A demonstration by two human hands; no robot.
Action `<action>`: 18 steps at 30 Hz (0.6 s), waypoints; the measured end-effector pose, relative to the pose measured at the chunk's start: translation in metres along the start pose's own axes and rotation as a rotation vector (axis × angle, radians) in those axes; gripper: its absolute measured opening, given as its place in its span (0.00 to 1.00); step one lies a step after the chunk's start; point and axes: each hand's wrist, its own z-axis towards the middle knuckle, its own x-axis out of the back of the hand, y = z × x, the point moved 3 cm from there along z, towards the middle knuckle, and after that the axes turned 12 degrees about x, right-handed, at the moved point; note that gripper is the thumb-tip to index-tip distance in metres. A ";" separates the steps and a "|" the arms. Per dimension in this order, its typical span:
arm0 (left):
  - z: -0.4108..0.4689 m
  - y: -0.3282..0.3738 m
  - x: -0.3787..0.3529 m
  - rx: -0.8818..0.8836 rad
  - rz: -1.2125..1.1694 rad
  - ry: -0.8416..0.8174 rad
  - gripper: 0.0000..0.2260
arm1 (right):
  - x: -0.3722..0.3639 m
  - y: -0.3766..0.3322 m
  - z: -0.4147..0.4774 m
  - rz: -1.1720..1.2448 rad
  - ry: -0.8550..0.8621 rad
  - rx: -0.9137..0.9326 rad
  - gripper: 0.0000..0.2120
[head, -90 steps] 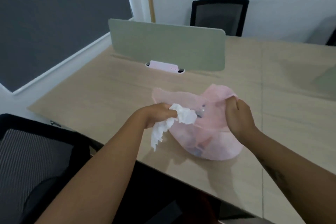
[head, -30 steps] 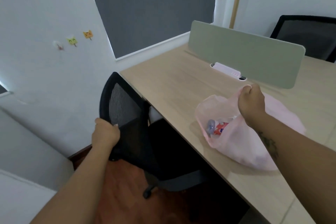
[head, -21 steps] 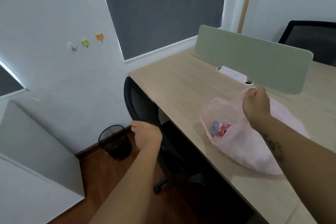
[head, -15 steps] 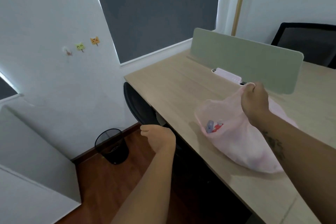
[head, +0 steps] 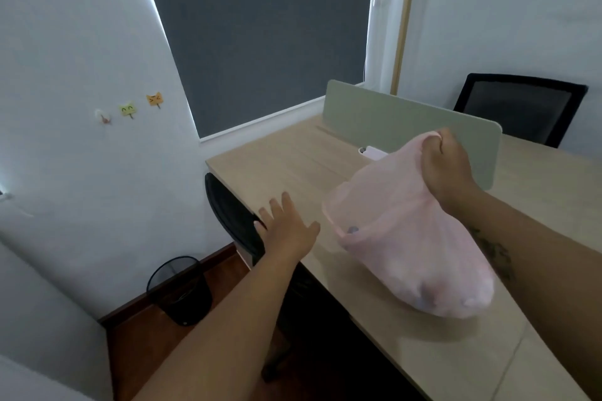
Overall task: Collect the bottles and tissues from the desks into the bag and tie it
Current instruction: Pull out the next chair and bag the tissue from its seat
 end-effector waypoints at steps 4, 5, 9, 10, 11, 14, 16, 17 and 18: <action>0.008 0.049 0.005 -0.156 -0.006 -0.045 0.48 | 0.034 -0.021 0.020 -0.002 0.018 0.093 0.14; 0.008 0.058 0.005 -0.175 -0.001 -0.033 0.49 | 0.044 -0.027 0.025 0.002 0.027 0.104 0.14; 0.032 0.069 0.013 -0.155 -0.032 -0.056 0.32 | 0.073 -0.048 0.043 0.021 0.060 0.143 0.11; 0.038 0.069 0.022 -0.193 -0.088 -0.056 0.22 | 0.077 -0.052 0.046 0.013 0.058 0.160 0.11; 0.042 0.069 0.034 -0.239 -0.147 -0.030 0.16 | 0.079 -0.056 0.048 -0.001 0.052 0.178 0.11; 0.050 0.071 0.094 -0.282 -0.259 0.151 0.13 | 0.078 -0.068 0.059 -0.053 0.053 0.222 0.12; 0.049 0.071 0.147 -0.262 -0.376 0.255 0.13 | 0.073 -0.084 0.068 -0.079 0.062 0.264 0.13; 0.050 0.068 0.176 -0.254 -0.424 0.306 0.14 | 0.069 -0.096 0.073 -0.088 0.069 0.295 0.14; 0.050 0.064 0.205 -0.245 -0.456 0.355 0.14 | 0.063 -0.109 0.077 -0.091 0.075 0.324 0.15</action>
